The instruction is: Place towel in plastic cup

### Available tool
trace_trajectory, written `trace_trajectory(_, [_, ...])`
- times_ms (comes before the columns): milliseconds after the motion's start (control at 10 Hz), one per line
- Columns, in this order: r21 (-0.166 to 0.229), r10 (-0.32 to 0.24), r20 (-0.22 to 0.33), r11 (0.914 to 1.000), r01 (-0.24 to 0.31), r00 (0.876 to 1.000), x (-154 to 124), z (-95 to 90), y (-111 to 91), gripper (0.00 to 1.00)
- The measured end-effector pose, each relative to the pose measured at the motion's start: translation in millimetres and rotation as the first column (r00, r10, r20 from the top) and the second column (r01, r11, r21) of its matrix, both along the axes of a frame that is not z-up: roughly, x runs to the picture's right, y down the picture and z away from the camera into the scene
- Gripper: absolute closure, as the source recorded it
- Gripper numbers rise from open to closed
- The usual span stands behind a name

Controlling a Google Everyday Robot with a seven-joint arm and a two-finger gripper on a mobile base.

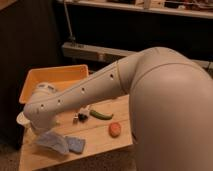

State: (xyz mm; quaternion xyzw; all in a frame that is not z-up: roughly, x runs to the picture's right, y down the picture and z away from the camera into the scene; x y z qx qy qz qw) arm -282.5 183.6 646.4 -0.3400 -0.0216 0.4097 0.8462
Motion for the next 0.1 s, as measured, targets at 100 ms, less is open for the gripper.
trace_trajectory(100, [0.031,0.033,-0.015,0.999,-0.033,0.999,4.4,1.3,-7.1,0.2])
